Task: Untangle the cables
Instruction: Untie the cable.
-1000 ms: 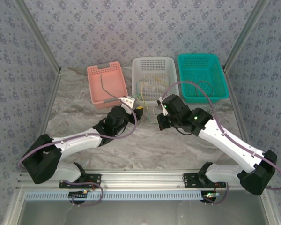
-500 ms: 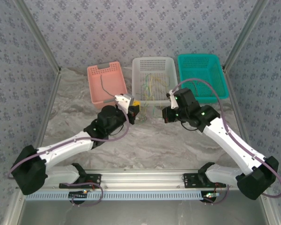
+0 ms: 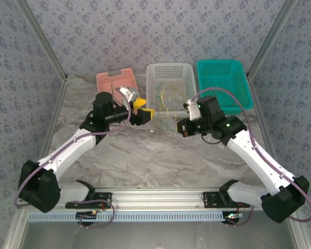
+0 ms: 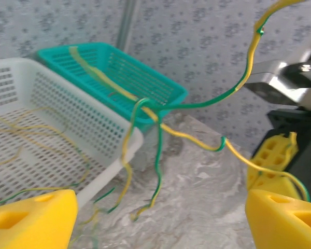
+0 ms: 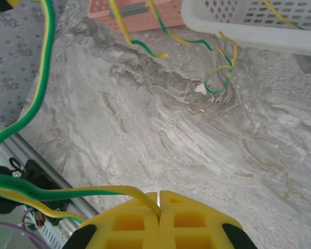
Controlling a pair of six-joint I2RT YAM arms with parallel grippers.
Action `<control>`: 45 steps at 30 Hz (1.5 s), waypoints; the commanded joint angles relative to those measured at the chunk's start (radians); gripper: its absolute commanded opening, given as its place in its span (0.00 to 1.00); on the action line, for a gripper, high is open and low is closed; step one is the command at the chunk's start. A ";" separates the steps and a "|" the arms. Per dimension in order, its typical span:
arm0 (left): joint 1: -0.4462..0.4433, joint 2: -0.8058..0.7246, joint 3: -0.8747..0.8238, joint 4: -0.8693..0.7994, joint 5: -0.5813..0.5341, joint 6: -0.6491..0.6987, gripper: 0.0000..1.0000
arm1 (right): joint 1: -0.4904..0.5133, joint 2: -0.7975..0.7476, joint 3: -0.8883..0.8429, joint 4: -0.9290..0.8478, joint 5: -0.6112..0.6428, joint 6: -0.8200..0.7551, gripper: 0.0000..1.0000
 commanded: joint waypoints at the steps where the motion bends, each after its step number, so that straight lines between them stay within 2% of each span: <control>1: -0.015 0.002 0.022 -0.022 0.089 0.036 0.84 | 0.011 -0.013 0.031 -0.032 -0.058 -0.025 0.00; 8: -0.027 0.029 0.018 0.034 0.041 0.056 0.83 | 0.060 -0.007 0.039 -0.037 -0.083 -0.031 0.00; 13: -0.044 0.057 0.048 0.053 0.098 0.041 0.81 | 0.080 -0.011 0.030 -0.038 -0.091 -0.027 0.00; 17: -0.079 0.065 0.039 0.040 0.054 0.090 0.78 | 0.092 -0.017 0.037 -0.043 -0.105 -0.025 0.00; 22: -0.076 0.102 0.046 0.097 0.069 0.072 0.74 | 0.100 -0.041 0.033 -0.044 -0.134 -0.021 0.00; 27: -0.076 0.127 0.056 0.168 0.092 0.049 0.54 | 0.077 -0.075 0.020 -0.061 -0.160 -0.019 0.00; 32: -0.077 0.145 0.072 0.171 0.142 0.045 0.23 | 0.038 -0.096 0.020 -0.079 -0.152 -0.019 0.00; 35: -0.079 0.130 0.074 0.148 0.147 0.054 0.08 | 0.008 -0.103 0.018 -0.080 -0.150 -0.022 0.00; 39: -0.082 0.077 0.071 0.101 0.109 0.065 0.00 | -0.022 -0.101 0.022 -0.100 -0.099 -0.030 0.00; 45: -0.093 -0.014 0.063 0.023 0.076 0.077 0.00 | -0.024 -0.093 0.032 -0.121 0.090 -0.038 0.00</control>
